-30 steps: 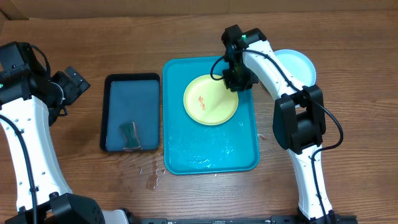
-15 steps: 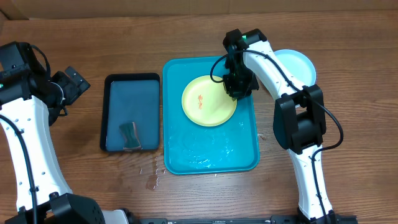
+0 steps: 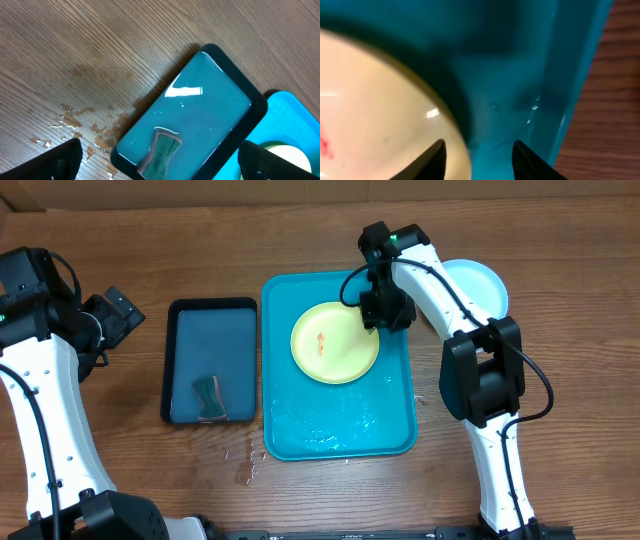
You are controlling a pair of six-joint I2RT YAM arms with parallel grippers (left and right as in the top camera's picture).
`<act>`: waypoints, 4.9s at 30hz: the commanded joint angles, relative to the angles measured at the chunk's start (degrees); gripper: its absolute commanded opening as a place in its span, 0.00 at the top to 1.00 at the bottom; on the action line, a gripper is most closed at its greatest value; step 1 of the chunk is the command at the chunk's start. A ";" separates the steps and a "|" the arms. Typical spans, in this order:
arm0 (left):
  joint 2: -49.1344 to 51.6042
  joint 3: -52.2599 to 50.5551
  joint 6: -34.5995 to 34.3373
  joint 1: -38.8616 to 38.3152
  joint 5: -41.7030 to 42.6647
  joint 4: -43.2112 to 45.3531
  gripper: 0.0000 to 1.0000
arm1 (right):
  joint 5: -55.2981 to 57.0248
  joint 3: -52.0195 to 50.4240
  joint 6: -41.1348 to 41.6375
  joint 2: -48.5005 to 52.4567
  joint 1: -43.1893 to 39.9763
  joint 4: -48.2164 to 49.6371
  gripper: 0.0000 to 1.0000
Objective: Clean dirty plates on tray and stack at the side
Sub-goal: 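Hold the yellow plate's rim with the right gripper on the teal tray, then lower the left gripper onto the sponge on the black tray and grasp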
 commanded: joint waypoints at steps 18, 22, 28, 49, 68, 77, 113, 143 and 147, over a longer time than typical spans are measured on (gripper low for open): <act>-0.39 0.96 -0.79 0.02 0.00 -0.15 0.00 | -1.27 -2.54 0.61 -2.93 0.39 1.53 0.90; -0.39 0.96 -0.79 0.02 -0.02 -0.13 0.00 | -1.40 -4.37 0.59 -2.93 0.39 2.60 0.93; -0.39 0.96 -0.79 0.02 0.00 -0.15 0.00 | -5.55 -3.54 0.63 -3.21 0.39 0.44 0.94; -0.39 0.96 -0.79 0.02 0.00 -0.13 0.00 | -6.14 -3.26 0.52 -3.56 0.35 -0.24 0.96; -0.39 0.96 -0.76 0.02 -0.61 0.48 0.00 | -6.82 -3.39 -1.11 -3.56 3.61 -1.86 0.96; -0.39 0.96 -0.79 0.02 -0.63 0.52 0.00 | -6.86 -3.39 -0.87 -3.56 3.74 -1.70 0.84; 2.95 -15.89 23.63 -21.77 4.31 0.57 0.27 | -8.96 -3.39 -0.72 -3.56 3.74 -0.59 0.56; 13.88 -17.99 12.50 -16.81 -2.14 1.99 0.46 | -8.96 -3.39 -0.72 -3.56 3.74 -0.07 0.55; 13.88 -19.28 12.74 -16.50 -1.27 2.93 0.46 | -8.96 -3.39 -0.72 -3.56 3.74 -0.07 0.55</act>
